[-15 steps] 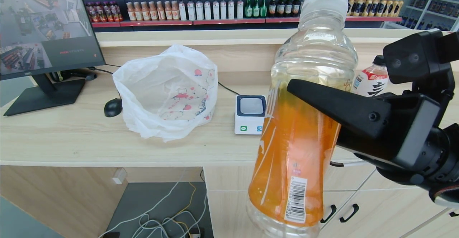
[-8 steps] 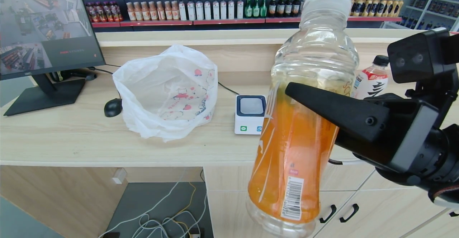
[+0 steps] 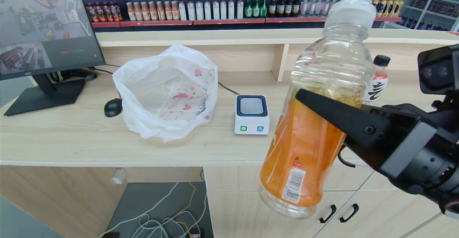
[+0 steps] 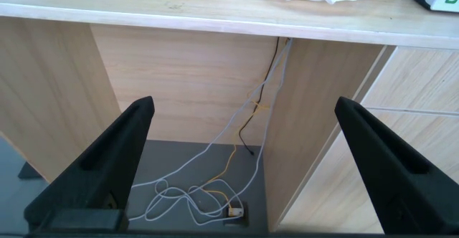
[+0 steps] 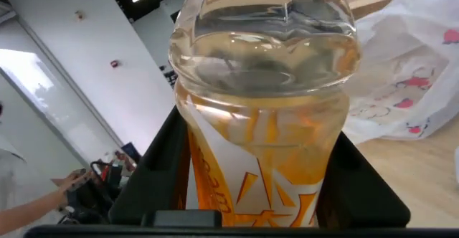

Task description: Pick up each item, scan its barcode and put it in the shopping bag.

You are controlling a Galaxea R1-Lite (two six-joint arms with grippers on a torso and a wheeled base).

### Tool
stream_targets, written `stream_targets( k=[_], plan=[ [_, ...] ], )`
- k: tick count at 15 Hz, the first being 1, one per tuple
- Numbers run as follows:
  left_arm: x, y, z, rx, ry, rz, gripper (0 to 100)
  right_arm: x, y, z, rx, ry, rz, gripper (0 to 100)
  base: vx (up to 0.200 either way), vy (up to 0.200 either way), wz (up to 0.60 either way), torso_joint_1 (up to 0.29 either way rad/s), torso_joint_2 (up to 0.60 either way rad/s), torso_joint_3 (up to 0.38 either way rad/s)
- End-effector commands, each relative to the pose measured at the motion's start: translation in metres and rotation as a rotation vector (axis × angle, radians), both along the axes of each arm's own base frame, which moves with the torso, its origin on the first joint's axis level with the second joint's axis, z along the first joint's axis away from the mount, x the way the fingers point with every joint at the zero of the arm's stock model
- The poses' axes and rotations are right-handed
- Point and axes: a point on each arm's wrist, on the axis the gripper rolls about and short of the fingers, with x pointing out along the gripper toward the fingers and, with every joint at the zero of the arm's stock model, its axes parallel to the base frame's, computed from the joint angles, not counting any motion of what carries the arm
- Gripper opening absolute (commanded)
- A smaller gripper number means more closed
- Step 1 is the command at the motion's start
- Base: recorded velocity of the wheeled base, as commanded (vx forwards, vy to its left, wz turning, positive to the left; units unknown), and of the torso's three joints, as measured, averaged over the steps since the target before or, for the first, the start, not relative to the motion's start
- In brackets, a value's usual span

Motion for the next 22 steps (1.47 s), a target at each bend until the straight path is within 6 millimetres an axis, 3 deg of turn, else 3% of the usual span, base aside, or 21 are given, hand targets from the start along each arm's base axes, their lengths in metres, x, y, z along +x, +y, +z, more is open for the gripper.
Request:
stream_targets(
  k=[1,9,14,18,22],
  plan=[
    [0.000,0.000,0.000,0.000,0.000,-0.001,100,-0.003,-0.008,0.005,0.009,-0.037,-0.053,0,0.000,0.000,0.00,0.000,0.00,0.000],
    [0.000,0.000,0.000,0.001,0.000,-0.001,100,-0.014,-0.059,-0.015,-0.179,-0.214,-0.379,0,0.000,0.000,0.00,0.000,0.00,0.000],
    [0.000,0.000,0.000,0.001,0.000,-0.001,100,0.001,-0.090,-0.022,-0.300,-0.270,-0.645,0,0.000,0.000,0.00,0.000,0.00,0.000],
    [0.000,0.000,0.000,0.003,0.000,-0.001,100,0.010,-0.094,-0.025,-0.306,-0.210,-0.845,0,0.000,0.000,0.00,0.000,0.00,0.000],
    [0.000,0.000,0.000,0.001,0.000,0.001,100,0.018,-0.099,-0.030,-0.365,-0.226,-0.909,0,0.000,0.000,0.00,0.000,0.00,0.000]
  ],
)
